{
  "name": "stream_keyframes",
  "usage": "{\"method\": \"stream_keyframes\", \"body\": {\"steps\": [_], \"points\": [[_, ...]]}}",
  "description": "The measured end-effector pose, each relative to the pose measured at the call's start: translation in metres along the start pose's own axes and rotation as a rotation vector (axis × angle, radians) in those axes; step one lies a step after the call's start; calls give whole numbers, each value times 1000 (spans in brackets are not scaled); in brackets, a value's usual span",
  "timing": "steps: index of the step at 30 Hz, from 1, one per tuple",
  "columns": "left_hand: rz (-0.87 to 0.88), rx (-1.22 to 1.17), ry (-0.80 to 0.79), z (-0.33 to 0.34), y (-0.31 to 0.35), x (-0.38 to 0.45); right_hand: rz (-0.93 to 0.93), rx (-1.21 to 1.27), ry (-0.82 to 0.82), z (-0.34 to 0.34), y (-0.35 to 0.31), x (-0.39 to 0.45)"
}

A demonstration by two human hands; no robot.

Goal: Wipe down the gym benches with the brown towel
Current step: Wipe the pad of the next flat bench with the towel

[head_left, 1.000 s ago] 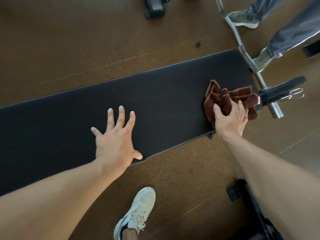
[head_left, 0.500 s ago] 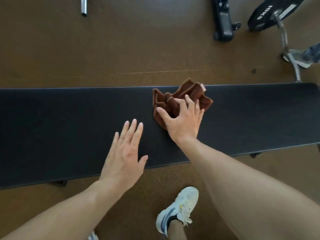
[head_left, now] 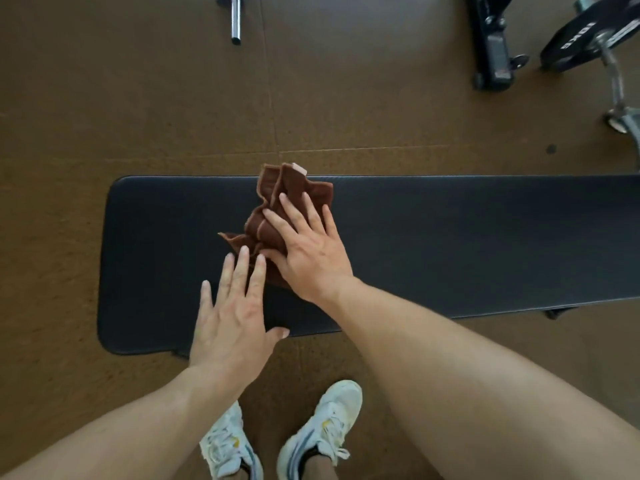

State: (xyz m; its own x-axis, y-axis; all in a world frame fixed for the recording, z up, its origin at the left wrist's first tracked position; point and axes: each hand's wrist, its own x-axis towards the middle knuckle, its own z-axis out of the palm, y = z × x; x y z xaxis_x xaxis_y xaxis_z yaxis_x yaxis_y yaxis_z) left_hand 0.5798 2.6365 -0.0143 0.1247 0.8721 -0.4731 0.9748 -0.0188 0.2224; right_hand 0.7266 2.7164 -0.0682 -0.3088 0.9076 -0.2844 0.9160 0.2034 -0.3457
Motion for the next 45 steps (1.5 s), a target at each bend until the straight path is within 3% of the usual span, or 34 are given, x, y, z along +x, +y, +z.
{"method": "stream_keyframes", "body": {"steps": [7,15,21,27,33,37,41,45], "points": [[90,101,-97,4,62,32,345,35,103,-51,115,7],[9,225,-160,18,91,43,725,69,167,-92,297,-117],[-24,264,-166,21,95,46,886,178,252,-90,343,-183],[8,302,-153,22,91,47,1037,234,499,-53,279,-178],[62,233,-148,20,84,45,954,243,454,-32,206,-147],[194,61,-128,18,62,35,851,236,408,-22,138,-109],[231,-257,15,11,-15,4,713,185,377,11,27,-67],[66,-348,146,-3,-122,-17,452,146,291,46,-93,-39]]}}
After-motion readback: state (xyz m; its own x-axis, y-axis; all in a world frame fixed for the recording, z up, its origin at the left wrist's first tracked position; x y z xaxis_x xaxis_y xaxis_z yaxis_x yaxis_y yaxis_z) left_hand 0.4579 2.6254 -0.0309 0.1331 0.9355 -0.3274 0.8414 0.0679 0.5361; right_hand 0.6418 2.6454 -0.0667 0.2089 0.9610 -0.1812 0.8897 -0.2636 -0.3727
